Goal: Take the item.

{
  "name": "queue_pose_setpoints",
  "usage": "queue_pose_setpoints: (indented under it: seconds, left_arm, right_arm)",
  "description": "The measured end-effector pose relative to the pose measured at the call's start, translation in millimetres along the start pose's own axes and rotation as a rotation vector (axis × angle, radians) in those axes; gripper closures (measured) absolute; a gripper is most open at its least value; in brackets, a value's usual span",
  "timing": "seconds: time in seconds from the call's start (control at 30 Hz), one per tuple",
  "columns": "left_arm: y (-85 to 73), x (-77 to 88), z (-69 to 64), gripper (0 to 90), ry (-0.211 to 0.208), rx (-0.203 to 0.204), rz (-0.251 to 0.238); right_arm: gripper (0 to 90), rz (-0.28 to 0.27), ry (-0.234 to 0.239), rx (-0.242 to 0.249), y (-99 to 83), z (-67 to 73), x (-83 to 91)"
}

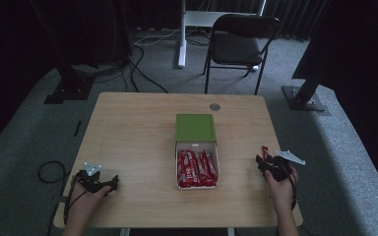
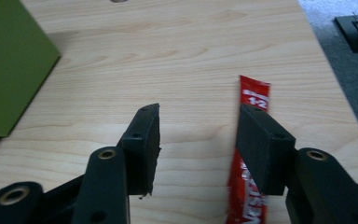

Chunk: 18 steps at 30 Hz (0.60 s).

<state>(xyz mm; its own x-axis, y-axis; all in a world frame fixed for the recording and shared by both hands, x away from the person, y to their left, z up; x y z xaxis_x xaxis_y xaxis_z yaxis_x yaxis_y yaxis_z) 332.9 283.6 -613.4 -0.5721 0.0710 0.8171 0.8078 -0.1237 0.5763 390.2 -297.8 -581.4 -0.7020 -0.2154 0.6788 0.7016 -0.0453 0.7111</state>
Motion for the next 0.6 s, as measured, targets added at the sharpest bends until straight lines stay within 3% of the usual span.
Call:
queue_pose_setpoints:
  seconds: [0.27, 0.43, 0.6]
  left_arm:
    - [0.0, 0.0, 0.0, 7.6, 0.0, 0.0, 0.0]
    - [0.0, 0.0, 0.0, 7.6, 0.0, 0.0, 0.0]
    - [-0.1, 0.0, 0.1, 7.6, 0.001, -0.001, 0.001]
  right_arm:
    - [46.7, -0.016, 0.068, 0.033, 1.8, 16.6, 3.6]
    - [40.9, 0.005, 0.117, 0.091, -1.8, 28.9, 3.5]
    - [38.0, 0.018, 0.148, 0.107, -7.2, 40.2, 1.9]
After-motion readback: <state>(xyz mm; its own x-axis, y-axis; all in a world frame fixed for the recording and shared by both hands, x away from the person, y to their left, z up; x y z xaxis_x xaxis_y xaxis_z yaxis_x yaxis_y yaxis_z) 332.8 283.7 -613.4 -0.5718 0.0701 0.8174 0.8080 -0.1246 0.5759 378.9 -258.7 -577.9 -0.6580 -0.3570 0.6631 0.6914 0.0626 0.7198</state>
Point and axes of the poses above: each handheld gripper's, and its own axes: x roughly backward along the jaws, y roughly out of its top, z roughly to its left, the point moved 7 cm from there along -x, roughly forward along the jaws, and after that the axes turned 10 degrees about z, right-handed, at the moved point
